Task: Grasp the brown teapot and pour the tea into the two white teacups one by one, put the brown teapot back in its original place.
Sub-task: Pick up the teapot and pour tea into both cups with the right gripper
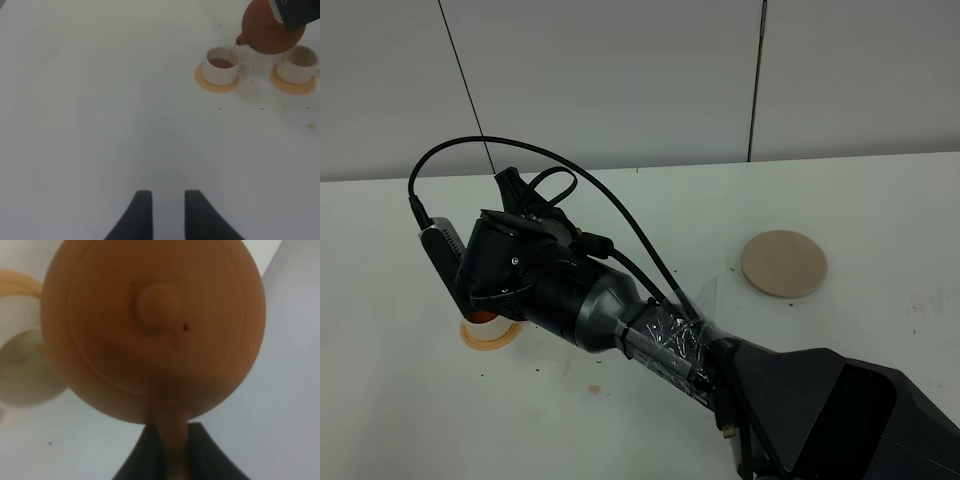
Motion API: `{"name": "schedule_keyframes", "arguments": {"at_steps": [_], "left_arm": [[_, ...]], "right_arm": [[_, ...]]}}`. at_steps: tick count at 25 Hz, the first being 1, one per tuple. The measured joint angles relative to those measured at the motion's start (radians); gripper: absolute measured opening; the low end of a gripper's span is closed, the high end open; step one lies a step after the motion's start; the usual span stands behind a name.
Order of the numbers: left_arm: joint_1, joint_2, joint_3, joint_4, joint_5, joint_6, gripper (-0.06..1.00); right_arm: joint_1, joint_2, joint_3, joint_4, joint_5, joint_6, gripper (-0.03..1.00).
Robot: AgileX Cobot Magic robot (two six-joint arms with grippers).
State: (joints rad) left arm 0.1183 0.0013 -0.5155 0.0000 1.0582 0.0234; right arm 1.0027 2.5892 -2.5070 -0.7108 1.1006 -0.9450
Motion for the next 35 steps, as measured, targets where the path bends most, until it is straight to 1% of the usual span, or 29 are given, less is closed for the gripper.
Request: {"name": "schedule_keyframes", "arguments": {"at_steps": [16, 21, 29, 35], "left_arm": [[0.0, 0.0, 0.0, 0.0, 0.0, 0.0, 0.23], [0.0, 0.0, 0.0, 0.0, 0.0, -0.001, 0.23], [0.0, 0.0, 0.0, 0.0, 0.0, -0.001, 0.23], [0.0, 0.0, 0.0, 0.0, -0.001, -0.001, 0.23]], "right_arm": [[0.0, 0.0, 0.0, -0.003, -0.035, -0.001, 0.09], [0.0, 0.0, 0.0, -0.031, -0.042, -0.001, 0.09], [0.0, 0.0, 0.0, -0.039, -0.046, 0.034, 0.09], [0.0, 0.0, 0.0, 0.013, -0.04, 0.046, 0.09]]}}
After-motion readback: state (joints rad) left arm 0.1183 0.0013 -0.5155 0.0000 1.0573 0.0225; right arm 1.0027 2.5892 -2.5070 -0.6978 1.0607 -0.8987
